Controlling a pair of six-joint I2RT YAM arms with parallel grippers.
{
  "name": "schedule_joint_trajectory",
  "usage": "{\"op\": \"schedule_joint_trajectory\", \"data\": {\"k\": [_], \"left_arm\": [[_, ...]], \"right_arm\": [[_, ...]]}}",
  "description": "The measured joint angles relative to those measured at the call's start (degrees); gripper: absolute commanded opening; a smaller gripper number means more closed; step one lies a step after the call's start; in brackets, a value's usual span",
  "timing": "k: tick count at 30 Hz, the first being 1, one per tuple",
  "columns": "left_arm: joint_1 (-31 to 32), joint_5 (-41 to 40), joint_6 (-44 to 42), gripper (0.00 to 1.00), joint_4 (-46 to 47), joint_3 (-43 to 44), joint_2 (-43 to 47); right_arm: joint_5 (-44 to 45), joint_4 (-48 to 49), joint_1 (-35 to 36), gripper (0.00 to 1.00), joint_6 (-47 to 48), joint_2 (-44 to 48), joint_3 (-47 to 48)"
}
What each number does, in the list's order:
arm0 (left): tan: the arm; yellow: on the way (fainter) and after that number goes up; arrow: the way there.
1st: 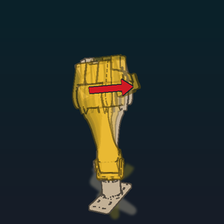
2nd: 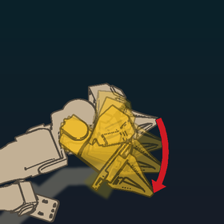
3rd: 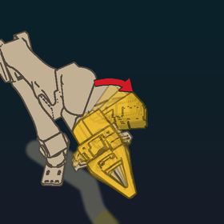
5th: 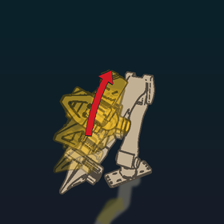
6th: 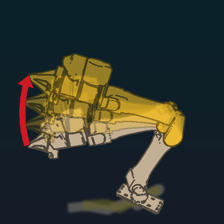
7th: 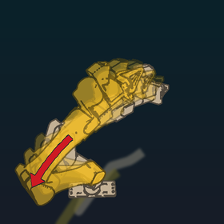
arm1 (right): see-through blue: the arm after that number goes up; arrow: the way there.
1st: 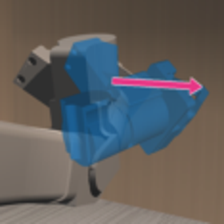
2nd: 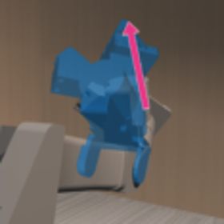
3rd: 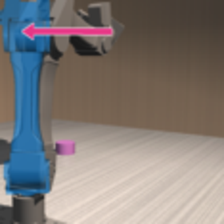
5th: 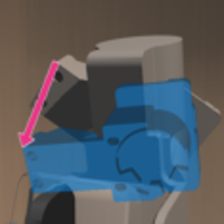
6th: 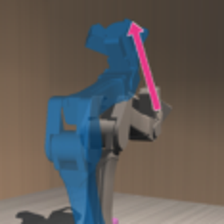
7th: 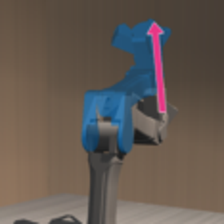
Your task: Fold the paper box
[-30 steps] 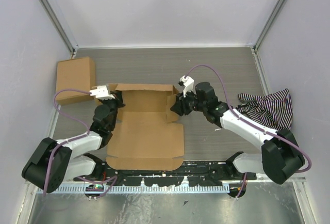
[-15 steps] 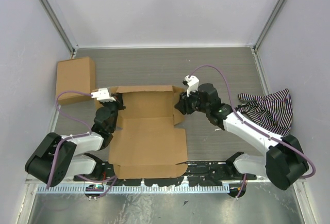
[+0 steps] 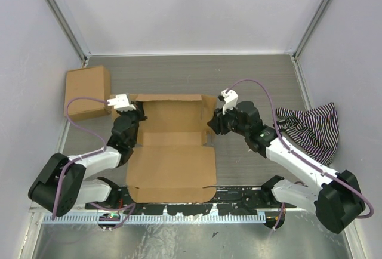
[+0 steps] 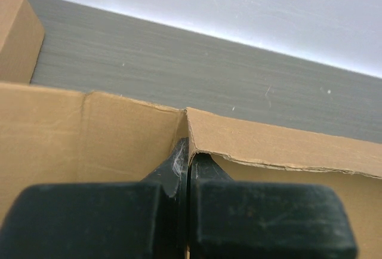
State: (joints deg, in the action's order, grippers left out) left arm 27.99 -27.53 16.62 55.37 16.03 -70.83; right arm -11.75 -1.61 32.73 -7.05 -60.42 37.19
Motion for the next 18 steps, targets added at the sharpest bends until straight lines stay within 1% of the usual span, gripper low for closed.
{"op": "schedule_joint_trajectory", "data": {"k": [4,8,11,14,18], "left_arm": [[0.04,-0.98,0.02,0.00,-1.29,6.56,-2.78],[0.07,-1.68,-0.42,0.00,0.31,12.09,-7.37],[0.09,-2.23,-1.84,0.00,3.58,15.47,-12.13],[-0.02,-2.89,-3.58,0.00,8.26,18.86,-18.80],[-0.17,-3.82,-4.92,0.00,16.04,19.12,-26.99]], "right_arm": [[1.73,-0.39,0.00,0.39,0.35,-0.26,0.42],[2.99,-0.15,-0.04,0.39,1.20,-2.40,2.60],[3.17,0.24,-0.42,0.39,1.64,-3.78,3.58],[3.15,0.33,-0.85,0.38,2.16,-4.46,4.42],[3.21,1.09,-1.60,0.39,2.27,-3.80,4.66]]}}
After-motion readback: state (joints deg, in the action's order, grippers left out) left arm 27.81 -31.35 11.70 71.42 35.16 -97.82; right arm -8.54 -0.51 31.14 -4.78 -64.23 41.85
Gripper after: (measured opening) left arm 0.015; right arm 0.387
